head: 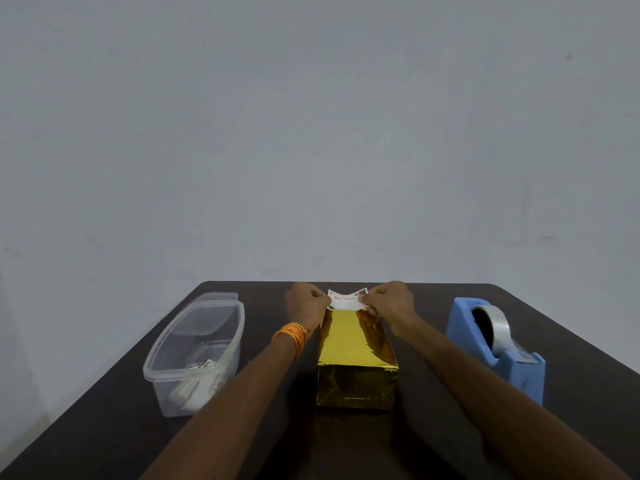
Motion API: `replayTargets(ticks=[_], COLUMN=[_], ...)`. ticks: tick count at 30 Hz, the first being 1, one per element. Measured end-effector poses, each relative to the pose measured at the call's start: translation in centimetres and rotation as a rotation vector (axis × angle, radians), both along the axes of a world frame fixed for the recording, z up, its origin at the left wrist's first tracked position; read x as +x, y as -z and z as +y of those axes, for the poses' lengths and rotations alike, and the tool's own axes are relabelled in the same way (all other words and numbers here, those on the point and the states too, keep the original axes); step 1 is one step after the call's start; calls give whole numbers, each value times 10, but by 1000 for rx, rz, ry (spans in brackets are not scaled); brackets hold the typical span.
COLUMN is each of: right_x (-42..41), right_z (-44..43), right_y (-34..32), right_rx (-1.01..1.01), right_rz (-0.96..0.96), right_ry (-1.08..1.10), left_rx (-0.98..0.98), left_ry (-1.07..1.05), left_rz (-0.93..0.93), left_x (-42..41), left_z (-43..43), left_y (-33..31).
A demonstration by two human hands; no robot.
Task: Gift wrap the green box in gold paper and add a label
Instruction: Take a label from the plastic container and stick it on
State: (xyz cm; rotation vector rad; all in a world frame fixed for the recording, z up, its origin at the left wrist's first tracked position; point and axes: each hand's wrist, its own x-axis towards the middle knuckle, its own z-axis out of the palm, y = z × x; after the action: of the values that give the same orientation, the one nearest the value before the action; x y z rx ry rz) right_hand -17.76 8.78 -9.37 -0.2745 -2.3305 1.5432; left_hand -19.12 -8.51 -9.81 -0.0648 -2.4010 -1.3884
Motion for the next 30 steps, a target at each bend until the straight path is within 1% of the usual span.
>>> replayTargets(ticks=[7, 12, 15, 18, 22, 25, 28, 30], right_x=[2, 5, 3, 3, 9, 8, 3, 3], right_z=[-7, -1, 1, 2, -2, -6, -2, 0], right_y=[2, 10, 23, 29, 29, 30, 33, 36], right_rx=[340, 563, 548, 505, 591, 639, 599, 549], right_rz=[54, 130, 169, 165, 176, 208, 225, 240], right_ry=[30, 53, -17, -48, 4, -1, -27, -5], left_rx=[-58, -155, -234, -213, -185, -187, -203, -197], left_ry=[-32, 53, 77, 98, 124, 116, 109, 106], left_rz=[48, 100, 118, 97, 63, 61, 66, 63], left_x=[0, -3, -4, -3, -2, -2, 0, -1], left_z=[5, 4, 6, 4, 2, 3, 3, 3], left_y=[4, 12, 16, 19, 23, 23, 23, 22])
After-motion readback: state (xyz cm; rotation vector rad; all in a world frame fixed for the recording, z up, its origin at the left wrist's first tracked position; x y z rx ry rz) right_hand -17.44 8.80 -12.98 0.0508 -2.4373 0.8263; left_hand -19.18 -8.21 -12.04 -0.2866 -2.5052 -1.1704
